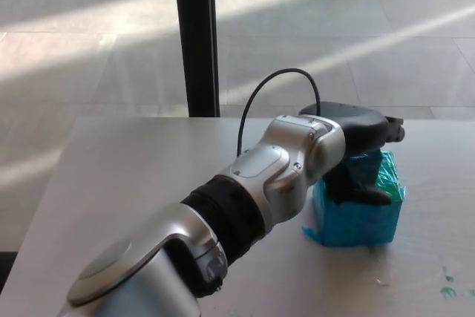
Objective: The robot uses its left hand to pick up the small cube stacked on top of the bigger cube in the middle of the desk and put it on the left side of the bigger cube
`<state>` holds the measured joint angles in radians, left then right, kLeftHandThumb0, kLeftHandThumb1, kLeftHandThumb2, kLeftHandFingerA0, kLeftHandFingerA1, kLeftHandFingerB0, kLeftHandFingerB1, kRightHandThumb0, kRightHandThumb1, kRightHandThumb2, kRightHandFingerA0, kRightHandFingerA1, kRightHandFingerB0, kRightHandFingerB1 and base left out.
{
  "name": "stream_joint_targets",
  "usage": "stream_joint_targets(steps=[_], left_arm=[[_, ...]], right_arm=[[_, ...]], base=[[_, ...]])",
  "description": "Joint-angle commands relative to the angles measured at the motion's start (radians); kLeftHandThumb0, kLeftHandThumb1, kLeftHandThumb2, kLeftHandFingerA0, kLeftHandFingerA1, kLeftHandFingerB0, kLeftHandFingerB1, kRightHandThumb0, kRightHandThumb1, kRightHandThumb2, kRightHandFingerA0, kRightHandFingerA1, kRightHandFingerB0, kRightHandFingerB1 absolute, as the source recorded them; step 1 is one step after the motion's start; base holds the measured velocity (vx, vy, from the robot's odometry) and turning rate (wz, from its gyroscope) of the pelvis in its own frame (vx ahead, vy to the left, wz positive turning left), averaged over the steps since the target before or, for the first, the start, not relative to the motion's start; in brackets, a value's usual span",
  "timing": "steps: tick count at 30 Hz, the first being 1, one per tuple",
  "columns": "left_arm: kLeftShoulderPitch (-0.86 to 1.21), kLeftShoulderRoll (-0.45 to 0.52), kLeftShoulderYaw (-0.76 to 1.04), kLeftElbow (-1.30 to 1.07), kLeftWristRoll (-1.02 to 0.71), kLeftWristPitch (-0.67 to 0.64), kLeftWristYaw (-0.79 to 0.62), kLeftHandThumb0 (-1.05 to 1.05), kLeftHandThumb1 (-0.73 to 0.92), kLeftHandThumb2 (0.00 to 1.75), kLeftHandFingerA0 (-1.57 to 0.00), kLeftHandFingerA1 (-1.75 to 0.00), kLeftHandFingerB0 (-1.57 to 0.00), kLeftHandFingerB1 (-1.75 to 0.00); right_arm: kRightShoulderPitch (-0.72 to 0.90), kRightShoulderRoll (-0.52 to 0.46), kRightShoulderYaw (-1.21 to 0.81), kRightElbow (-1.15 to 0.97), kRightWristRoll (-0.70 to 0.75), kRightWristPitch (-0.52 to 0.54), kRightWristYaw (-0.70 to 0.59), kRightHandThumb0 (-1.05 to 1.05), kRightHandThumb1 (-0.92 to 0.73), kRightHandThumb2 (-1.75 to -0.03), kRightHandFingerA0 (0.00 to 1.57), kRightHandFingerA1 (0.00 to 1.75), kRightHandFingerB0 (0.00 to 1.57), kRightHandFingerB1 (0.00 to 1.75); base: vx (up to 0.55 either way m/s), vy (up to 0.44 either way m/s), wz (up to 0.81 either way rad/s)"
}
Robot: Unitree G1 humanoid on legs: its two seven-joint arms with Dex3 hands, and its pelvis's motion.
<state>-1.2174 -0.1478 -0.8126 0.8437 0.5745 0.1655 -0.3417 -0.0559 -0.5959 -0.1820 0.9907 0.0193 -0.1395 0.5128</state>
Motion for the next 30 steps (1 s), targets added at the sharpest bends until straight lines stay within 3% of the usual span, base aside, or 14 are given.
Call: stream_joint_targets(steps=[1, 3, 5, 7, 8, 9, 10, 12, 13, 14, 15, 20, 21, 30], left_arm=[[0.008, 0.007, -0.071, 0.022, 0.100, -0.001, -0.049, -1.05, 0.60, 1.11, -0.01, -0.33, -0.13, -0.30], [0.013, 0.011, -0.073, 0.013, 0.105, 0.001, -0.046, -1.02, 0.57, 1.08, -0.05, -0.36, -0.12, -0.35], [0.013, 0.008, -0.070, 0.020, 0.110, 0.011, -0.052, -1.00, 0.67, 0.61, -0.10, -0.51, -0.13, -0.33], [0.044, 0.006, -0.041, 0.006, 0.098, 0.021, -0.012, -0.74, 0.43, 0.83, -0.65, -0.89, -0.10, -0.45], [0.055, 0.007, -0.024, 0.001, 0.089, 0.014, -0.005, -0.38, 0.32, 0.93, -0.73, -0.86, 0.00, -0.50], [0.063, 0.009, -0.015, -0.001, 0.089, 0.005, 0.002, -0.38, 0.32, 0.93, -0.73, -0.86, 0.00, -0.50], [0.082, 0.008, 0.005, 0.001, 0.079, -0.017, 0.035, -0.50, 0.49, 0.79, -0.88, -1.14, -0.22, -0.47], [0.099, 0.004, 0.025, 0.004, 0.079, -0.037, 0.073, -0.50, 0.49, 0.79, -0.88, -1.14, -0.22, -0.47], [0.114, -0.001, 0.038, 0.005, 0.081, -0.040, 0.106, -0.30, 0.67, 0.64, -0.78, -1.51, -0.33, -0.40], [0.116, -0.002, 0.042, 0.005, 0.086, -0.041, 0.106, -0.30, 0.67, 0.64, -0.78, -1.51, -0.33, -0.40], [0.136, 0.005, 0.058, -0.004, 0.084, -0.076, 0.158, -0.13, 0.68, 0.69, -0.71, -1.26, -0.72, -0.72], [0.159, 0.021, 0.076, 0.004, 0.100, -0.159, 0.242, -0.18, 0.72, 0.66, -0.75, -1.56, -0.71, -1.08], [0.161, 0.018, 0.082, 0.008, 0.098, -0.161, 0.246, -0.23, 0.69, 0.68, -0.72, -1.46, -0.68, -0.92], [0.173, 0.011, 0.111, 0.045, 0.096, -0.187, 0.245, -0.25, 0.74, 0.72, -0.76, -1.35, -0.69, -0.88]], right_arm=[[-0.012, -0.008, -0.016, 0.019, 0.016, -0.001, -0.016, -0.43, -0.66, -0.60, 0.54, 0.66, 0.51, 0.41], [-0.013, -0.008, -0.017, 0.023, 0.016, -0.008, -0.016, -0.44, -0.66, -0.60, 0.54, 0.67, 0.51, 0.42], [-0.011, -0.006, -0.016, 0.025, 0.011, -0.014, -0.026, -0.45, -0.68, -0.61, 0.55, 0.65, 0.52, 0.42], [-0.005, 0.003, -0.016, 0.020, 0.010, -0.017, -0.048, -0.44, -0.67, -0.60, 0.56, 0.62, 0.54, 0.43], [-0.003, 0.008, -0.022, 0.012, 0.017, -0.010, -0.052, -0.42, -0.68, -0.61, 0.57, 0.64, 0.55, 0.43], [0.006, 0.010, -0.026, -0.007, 0.023, -0.005, -0.050, -0.42, -0.68, -0.61, 0.57, 0.64, 0.55, 0.43], [0.007, 0.013, -0.026, -0.015, 0.019, 0.001, -0.069, -0.39, -0.70, -0.61, 0.57, 0.67, 0.56, 0.42], [0.010, 0.012, -0.027, -0.023, 0.019, -0.005, -0.065, -0.39, -0.70, -0.61, 0.57, 0.67, 0.56, 0.42], [0.012, 0.006, -0.020, -0.032, 0.012, -0.003, -0.060, -0.40, -0.71, -0.62, 0.56, 0.66, 0.55, 0.41], [0.014, 0.007, -0.020, -0.034, 0.013, -0.003, -0.060, -0.40, -0.71, -0.62, 0.56, 0.66, 0.55, 0.41], [0.018, 0.009, -0.023, -0.034, 0.015, -0.011, -0.061, -0.38, -0.72, -0.62, 0.57, 0.63, 0.56, 0.42], [0.017, 0.013, -0.023, -0.033, 0.015, -0.008, -0.076, -0.36, -0.73, -0.62, 0.58, 0.62, 0.60, 0.42], [0.015, 0.013, -0.021, -0.027, 0.013, -0.016, -0.077, -0.36, -0.73, -0.61, 0.59, 0.62, 0.60, 0.43], [0.038, 0.034, -0.038, -0.093, 0.031, 0.047, -0.106, -0.35, -0.70, -0.61, 0.58, 0.59, 0.61, 0.44]], base=[[0.00, 0.000, 0.00], [0.00, 0.000, 0.00], [0.00, 0.000, 0.00], [0.00, 0.000, 0.00], [0.00, 0.000, 0.00], [0.00, 0.000, 0.00], [0.00, 0.000, 0.00], [0.00, 0.000, 0.00], [0.00, 0.000, 0.00], [0.00, 0.000, 0.00], [0.00, 0.000, 0.00], [0.00, 0.000, 0.00], [0.00, 0.000, 0.00], [0.00, 0.000, 0.00]])
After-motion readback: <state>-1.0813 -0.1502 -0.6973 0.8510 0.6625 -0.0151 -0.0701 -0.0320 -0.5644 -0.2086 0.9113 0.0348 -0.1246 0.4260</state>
